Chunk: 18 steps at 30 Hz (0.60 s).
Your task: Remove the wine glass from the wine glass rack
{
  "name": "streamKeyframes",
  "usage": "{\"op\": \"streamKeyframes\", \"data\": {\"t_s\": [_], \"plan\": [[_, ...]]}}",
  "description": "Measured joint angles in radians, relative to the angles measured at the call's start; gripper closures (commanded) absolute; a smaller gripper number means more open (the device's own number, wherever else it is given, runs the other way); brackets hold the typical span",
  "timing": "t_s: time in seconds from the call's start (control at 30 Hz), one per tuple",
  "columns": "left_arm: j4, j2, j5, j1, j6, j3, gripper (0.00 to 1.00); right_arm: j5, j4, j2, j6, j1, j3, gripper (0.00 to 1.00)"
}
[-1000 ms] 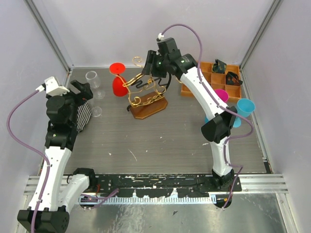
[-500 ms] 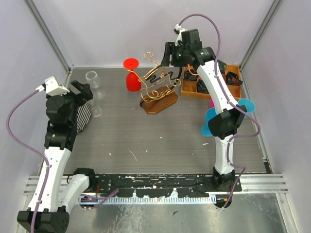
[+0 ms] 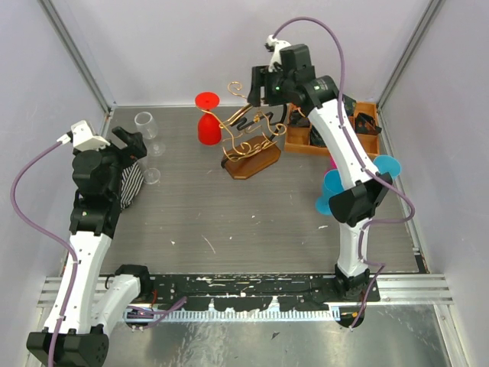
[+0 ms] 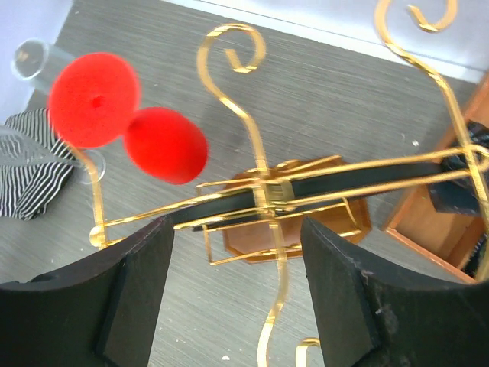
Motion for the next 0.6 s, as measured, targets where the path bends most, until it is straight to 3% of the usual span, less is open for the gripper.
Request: {"op": "streamKeyframes", "data": {"t_s": [0.27, 0.6], "plan": [[-0.003, -0.014, 0.003, 0.000, 0.000, 0.000, 0.02, 0.069, 0.016, -0.009, -0.069, 0.196, 0.035, 0.27], [-0.019, -0.026, 0.003, -0.002, -0.002, 0.000, 0.02, 0.072, 0.074, 0.041, -0.142, 0.262, 0.035, 0.26]]}}
